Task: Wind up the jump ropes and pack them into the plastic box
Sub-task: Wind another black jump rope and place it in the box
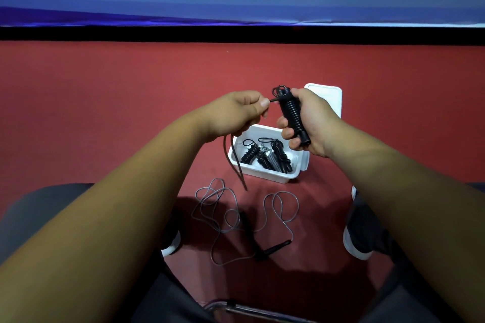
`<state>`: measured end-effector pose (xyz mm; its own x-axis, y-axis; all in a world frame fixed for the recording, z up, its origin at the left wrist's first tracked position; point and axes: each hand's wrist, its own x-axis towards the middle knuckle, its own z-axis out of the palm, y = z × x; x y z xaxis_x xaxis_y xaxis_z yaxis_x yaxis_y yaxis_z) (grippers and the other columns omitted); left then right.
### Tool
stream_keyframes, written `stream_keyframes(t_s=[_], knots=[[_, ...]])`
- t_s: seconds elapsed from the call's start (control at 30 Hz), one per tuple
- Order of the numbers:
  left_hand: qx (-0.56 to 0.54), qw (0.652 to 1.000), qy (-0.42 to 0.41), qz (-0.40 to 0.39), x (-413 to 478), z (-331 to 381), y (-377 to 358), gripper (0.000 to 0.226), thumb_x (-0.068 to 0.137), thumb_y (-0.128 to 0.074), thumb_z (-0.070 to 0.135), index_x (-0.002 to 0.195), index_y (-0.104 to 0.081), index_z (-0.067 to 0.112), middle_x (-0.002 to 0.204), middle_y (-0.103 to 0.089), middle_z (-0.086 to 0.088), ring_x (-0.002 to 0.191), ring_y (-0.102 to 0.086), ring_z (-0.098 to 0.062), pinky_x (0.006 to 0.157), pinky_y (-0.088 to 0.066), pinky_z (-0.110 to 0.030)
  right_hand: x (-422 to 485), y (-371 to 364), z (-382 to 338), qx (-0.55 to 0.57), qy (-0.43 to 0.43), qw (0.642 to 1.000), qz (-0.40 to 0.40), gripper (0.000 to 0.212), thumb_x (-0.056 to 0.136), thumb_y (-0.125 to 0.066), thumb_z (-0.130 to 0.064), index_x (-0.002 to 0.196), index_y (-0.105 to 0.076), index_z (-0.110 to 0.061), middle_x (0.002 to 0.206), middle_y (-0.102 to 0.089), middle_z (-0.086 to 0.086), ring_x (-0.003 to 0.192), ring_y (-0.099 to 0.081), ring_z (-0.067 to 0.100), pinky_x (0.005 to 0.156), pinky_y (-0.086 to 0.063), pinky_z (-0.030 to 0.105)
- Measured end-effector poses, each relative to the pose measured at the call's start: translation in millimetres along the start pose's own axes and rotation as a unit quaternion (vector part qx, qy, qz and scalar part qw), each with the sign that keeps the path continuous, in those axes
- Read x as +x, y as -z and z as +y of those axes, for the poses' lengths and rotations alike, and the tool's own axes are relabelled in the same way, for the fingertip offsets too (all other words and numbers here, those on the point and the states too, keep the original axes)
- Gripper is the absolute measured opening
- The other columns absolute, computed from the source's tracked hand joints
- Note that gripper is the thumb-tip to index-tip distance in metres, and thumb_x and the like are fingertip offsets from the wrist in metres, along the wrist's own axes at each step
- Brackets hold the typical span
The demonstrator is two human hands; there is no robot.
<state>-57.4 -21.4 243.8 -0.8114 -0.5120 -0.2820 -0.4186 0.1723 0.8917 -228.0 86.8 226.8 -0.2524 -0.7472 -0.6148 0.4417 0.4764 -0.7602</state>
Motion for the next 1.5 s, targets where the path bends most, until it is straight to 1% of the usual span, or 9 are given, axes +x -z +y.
stream_keyframes(t_s=[0.17,0.4,0.57,0.7,0.8,0.97,1.13,1.3,1.5], knots=[[0.003,1.000,-0.010,-0.027,-1.5,0.9,7.2,0.028,0.112,-0.044,0.032,0.102,-0.066,0.017,0.080,-0.060,0.000,0.064,-0.043,-0.011,0.059,-0.037,-0.025,-4.7,2.0,-5.3,0.012,-0.004,0.999,-0.035,0.031,0.101,-0.045,-0.052,0.097,-0.057,-0.024,0.069,-0.050,0.001,0.048,-0.037,0.015,0.042,-0.025,0.020],[0.049,0.998,0.027,0.034,-0.5,-1.0,25.7,0.011,0.093,-0.077,0.013,0.102,-0.082,0.019,0.085,-0.073,-0.004,0.078,-0.066,-0.013,0.090,-0.061,-0.043,-11.8,2.8,-15.0,-0.003,-0.024,0.995,-0.101,0.041,0.100,-0.046,-0.052,0.102,-0.057,-0.013,0.067,-0.048,0.002,0.044,-0.035,0.013,0.038,-0.022,0.017],[0.119,0.991,0.038,0.039,-1.6,-3.2,23.3,0.011,0.090,-0.081,0.016,0.100,-0.083,0.019,0.085,-0.078,-0.006,0.077,-0.074,-0.018,0.084,-0.065,-0.041,-16.7,-0.2,-14.5,-0.026,-0.063,0.982,-0.177,0.043,0.101,-0.045,-0.053,0.097,-0.060,-0.012,0.068,-0.046,0.002,0.041,-0.032,0.011,0.040,-0.016,0.017],[0.131,0.990,0.049,0.014,-5.0,-2.1,14.5,0.008,0.096,-0.074,0.011,0.102,-0.079,0.010,0.097,-0.077,-0.016,0.089,-0.077,-0.020,0.079,-0.066,-0.046,-22.5,-2.4,-11.6,-0.023,-0.098,0.966,-0.236,0.045,0.101,-0.045,-0.054,0.095,-0.062,-0.012,0.067,-0.045,0.003,0.038,-0.029,0.008,0.039,-0.016,0.014],[0.096,0.994,0.053,0.016,-9.0,-0.6,9.7,0.017,0.096,-0.065,-0.003,0.091,-0.076,0.009,0.090,-0.075,-0.012,0.086,-0.076,-0.027,0.074,-0.066,-0.043,-29.3,-5.2,-10.1,-0.034,-0.134,0.947,-0.291,0.051,0.098,-0.047,-0.054,0.095,-0.071,-0.009,0.065,-0.045,0.004,0.035,-0.029,0.007,0.040,-0.014,0.015],[0.121,0.992,0.036,0.030,-7.2,3.0,14.6,0.029,0.092,-0.058,-0.010,0.096,-0.080,0.009,0.071,-0.075,0.005,0.065,-0.070,-0.006,0.062,-0.059,-0.022,-31.9,-4.3,-3.0,-0.101,-0.159,0.918,-0.349,0.059,0.101,-0.043,-0.052,0.134,-0.073,-0.014,0.070,-0.050,0.008,0.036,-0.029,0.007,0.042,-0.012,0.018],[0.119,0.991,0.004,0.061,-2.8,5.3,14.7,0.026,0.084,-0.070,-0.002,0.094,-0.083,0.018,0.077,-0.078,0.005,0.064,-0.065,-0.004,0.067,-0.053,-0.017,-25.1,-2.8,2.3,-0.136,-0.181,0.911,-0.345,0.050,0.106,-0.040,-0.054,0.121,-0.078,-0.026,0.083,-0.057,0.009,0.038,-0.037,0.008,0.042,-0.017,0.016],[0.144,0.986,-0.016,0.081,-0.2,8.5,12.4,0.014,0.084,-0.082,0.009,0.092,-0.082,0.020,0.086,-0.080,0.007,0.086,-0.075,-0.009,0.085,-0.055,-0.021,-16.8,-3.0,10.0,-0.137,-0.202,0.919,-0.309,0.049,0.104,-0.046,-0.060,0.131,-0.056,-0.021,0.081,-0.053,0.005,0.045,-0.040,0.008,0.039,-0.024,0.016],[0.172,0.975,-0.065,0.129,4.5,11.8,10.0,0.014,0.082,-0.082,0.008,0.087,-0.080,0.021,0.088,-0.079,0.008,0.087,-0.073,-0.005,0.085,-0.054,-0.019,-15.5,-5.0,9.7,-0.125,-0.186,0.943,-0.248,0.049,0.106,-0.041,-0.067,0.127,-0.047,-0.023,0.079,-0.053,0.002,0.053,-0.042,0.012,0.042,-0.027,0.019]])
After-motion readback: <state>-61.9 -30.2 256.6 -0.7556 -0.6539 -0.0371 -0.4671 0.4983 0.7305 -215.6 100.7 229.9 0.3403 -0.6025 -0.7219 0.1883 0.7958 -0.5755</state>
